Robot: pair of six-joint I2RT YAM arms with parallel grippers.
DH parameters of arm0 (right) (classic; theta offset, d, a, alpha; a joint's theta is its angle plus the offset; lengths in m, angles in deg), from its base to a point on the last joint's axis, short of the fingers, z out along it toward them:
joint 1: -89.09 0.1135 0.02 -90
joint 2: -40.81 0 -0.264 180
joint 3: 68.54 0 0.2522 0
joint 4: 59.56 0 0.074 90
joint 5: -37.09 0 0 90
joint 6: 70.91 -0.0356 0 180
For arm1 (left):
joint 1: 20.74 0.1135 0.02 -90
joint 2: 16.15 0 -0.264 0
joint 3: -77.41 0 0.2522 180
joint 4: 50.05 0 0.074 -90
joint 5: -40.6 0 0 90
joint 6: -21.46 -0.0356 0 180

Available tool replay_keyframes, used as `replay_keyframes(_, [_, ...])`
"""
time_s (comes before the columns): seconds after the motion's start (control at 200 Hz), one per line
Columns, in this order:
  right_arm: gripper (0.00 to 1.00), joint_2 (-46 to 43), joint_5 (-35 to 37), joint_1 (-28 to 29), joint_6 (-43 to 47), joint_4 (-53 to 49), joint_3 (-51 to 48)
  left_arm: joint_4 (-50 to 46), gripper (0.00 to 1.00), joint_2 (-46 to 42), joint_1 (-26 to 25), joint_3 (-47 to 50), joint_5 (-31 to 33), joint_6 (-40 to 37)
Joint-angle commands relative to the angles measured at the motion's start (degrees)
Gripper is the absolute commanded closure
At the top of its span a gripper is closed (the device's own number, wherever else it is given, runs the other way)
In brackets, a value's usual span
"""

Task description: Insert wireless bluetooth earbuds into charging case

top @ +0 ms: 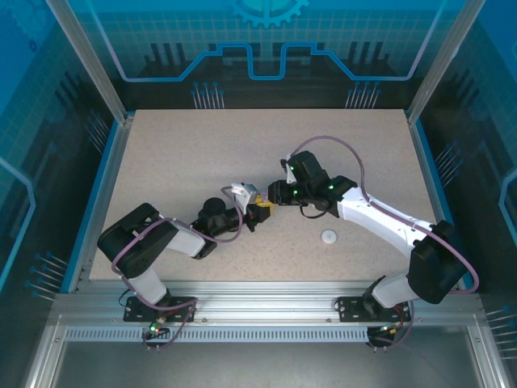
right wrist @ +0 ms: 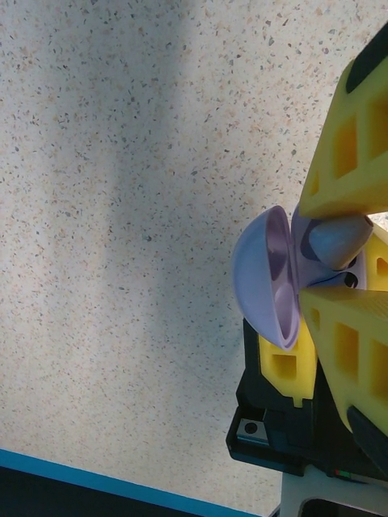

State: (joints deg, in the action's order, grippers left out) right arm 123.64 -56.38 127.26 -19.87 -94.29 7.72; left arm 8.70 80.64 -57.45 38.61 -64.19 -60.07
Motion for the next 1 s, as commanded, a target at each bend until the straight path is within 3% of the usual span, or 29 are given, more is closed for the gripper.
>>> replay_keyframes(0.0, [0.7,0.6,0.4,-0.6,-0.1,-2.0,1.1,6.2,0.9,-2.8,-0.9,-1.1,-1.9,-1.5])
replay_keyframes(0.695, [0.6,-3.4,1.8,-0.9,1.2,-3.9,1.5,5.9,0.9,-3.1,-0.9,-1.3,-1.9,-1.8])
replay_keyframes(0.995, [0.46,-10.9,-5.1,-4.7,10.1,0.9,-3.3,2.9,0.9,-5.3,-0.9,-1.8,-4.1,-2.0])
